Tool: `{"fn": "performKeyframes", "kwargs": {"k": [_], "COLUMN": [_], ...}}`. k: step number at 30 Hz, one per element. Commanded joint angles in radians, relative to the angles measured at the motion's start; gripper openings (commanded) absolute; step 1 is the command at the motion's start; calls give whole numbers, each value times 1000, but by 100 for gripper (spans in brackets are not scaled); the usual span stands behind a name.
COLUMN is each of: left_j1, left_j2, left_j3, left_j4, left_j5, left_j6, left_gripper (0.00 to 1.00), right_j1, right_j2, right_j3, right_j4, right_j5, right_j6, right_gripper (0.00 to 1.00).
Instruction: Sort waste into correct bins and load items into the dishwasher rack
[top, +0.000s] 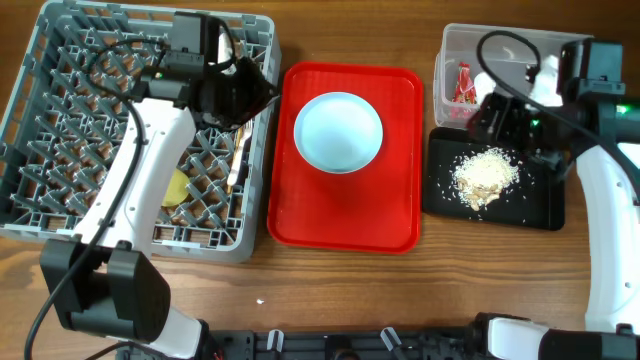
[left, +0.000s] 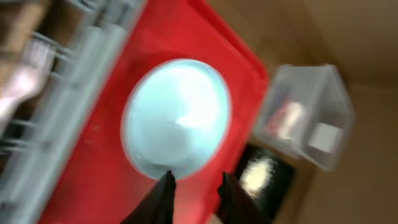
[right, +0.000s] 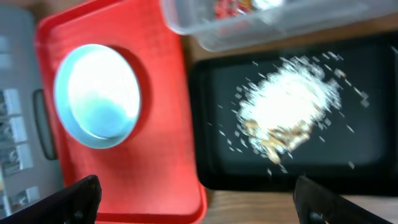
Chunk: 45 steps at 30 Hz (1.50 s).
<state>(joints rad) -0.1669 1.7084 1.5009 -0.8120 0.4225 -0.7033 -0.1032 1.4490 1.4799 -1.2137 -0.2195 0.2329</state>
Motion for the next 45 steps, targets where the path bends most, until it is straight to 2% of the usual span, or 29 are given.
{"fn": "performKeyframes", "kwargs": {"k": [1,2,4,8,11,14,17,18,20,24,25,28,29,33,35,37,42,43,45], "left_j1": [27,35,72,148,178,178,178,178,178,178,178,178,178,178,178,178,183,192,245], "left_j2": [-27,-27,-27,-27,-27,-27,-27,-27,-27,-27,-27,-27,-27,-27,-27,-27,-27,-27,-27], "left_j3": [5,5,5,5,5,5,5,5,5,5,5,5,5,5,5,5,5,5,5], "left_j4": [-40,-52,-90,-140,-147,-147,-147,-147,-147,-147,-147,-147,-147,-147,-147,-147,-135,-121,-55], "left_j5": [-152,-152,-154,-154,-154,-154,-154,-154,-154,-154,-154,-154,-154,-154,-154,-154,-130,-66,198], "left_j6": [142,160,177,177,177,177,176,176,176,176,176,176,176,176,176,177,237,270,308], "left_gripper": [39,45,50,55,58,59,59,59,59,59,59,59,59,61,66,70,73,73,74], "right_j1": [76,102,188,301,349,385,394,394,394,395,395,395,397,401,398,397,397,397,397], "right_j2": [1,4,37,182,306,461,582,615,654,686,686,687,688,684,656,580,371,341,306], "right_j3": [-3,-3,-3,-3,-3,-3,-3,-3,-3,-3,-3,-3,-3,-3,0,7,6,6,6], "right_j4": [78,98,152,214,274,343,372,389,406,414,415,415,418,413,413,412,391,382,383], "right_j5": [-44,-44,-44,-43,-39,-37,14,19,32,36,36,37,40,34,-32,-44,-45,-55,-172], "right_j6": [-50,-50,-47,-41,34,113,245,269,312,322,321,347,356,363,286,267,265,261,218], "right_gripper": [100,100,100,100,99,90,75,75,65,24,17,12,4,4,4,4,4,4,4]}}
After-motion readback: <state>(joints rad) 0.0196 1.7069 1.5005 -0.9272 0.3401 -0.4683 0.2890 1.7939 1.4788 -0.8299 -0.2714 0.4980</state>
